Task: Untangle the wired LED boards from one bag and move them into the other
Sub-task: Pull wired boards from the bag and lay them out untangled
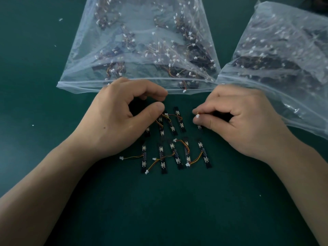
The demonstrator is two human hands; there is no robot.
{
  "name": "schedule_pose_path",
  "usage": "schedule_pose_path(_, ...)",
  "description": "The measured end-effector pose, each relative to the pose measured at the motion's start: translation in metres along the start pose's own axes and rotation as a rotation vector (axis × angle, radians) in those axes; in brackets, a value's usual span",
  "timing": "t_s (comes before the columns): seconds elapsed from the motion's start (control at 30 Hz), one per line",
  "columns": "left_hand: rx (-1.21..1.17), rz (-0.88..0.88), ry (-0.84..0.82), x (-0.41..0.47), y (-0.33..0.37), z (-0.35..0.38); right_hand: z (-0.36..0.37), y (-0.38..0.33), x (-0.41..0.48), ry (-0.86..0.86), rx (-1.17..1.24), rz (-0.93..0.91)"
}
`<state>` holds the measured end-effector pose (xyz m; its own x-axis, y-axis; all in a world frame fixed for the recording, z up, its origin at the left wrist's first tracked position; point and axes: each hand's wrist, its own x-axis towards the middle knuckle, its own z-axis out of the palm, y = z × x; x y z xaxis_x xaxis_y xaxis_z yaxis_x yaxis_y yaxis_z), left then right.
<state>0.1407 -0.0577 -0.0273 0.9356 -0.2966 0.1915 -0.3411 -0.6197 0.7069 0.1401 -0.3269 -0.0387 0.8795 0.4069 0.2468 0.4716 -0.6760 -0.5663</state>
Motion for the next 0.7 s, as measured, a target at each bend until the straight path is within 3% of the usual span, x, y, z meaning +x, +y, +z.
schedule_pose_path(0.37, -0.048, -0.014, 0.04, -0.002, -0.004, 0.003, 0.0, 0.001, -0.001, 0.003, 0.02, 0.0)
schedule_pose_path(0.6, -0.339, -0.08, 0.316, 0.006, -0.013, -0.003, -0.004, -0.003, -0.001, 0.052, 0.124, 0.043)
schedule_pose_path(0.7, -0.468, -0.162, 0.331, 0.008, -0.017, -0.004, -0.003, -0.002, 0.0, 0.069, 0.059, 0.06)
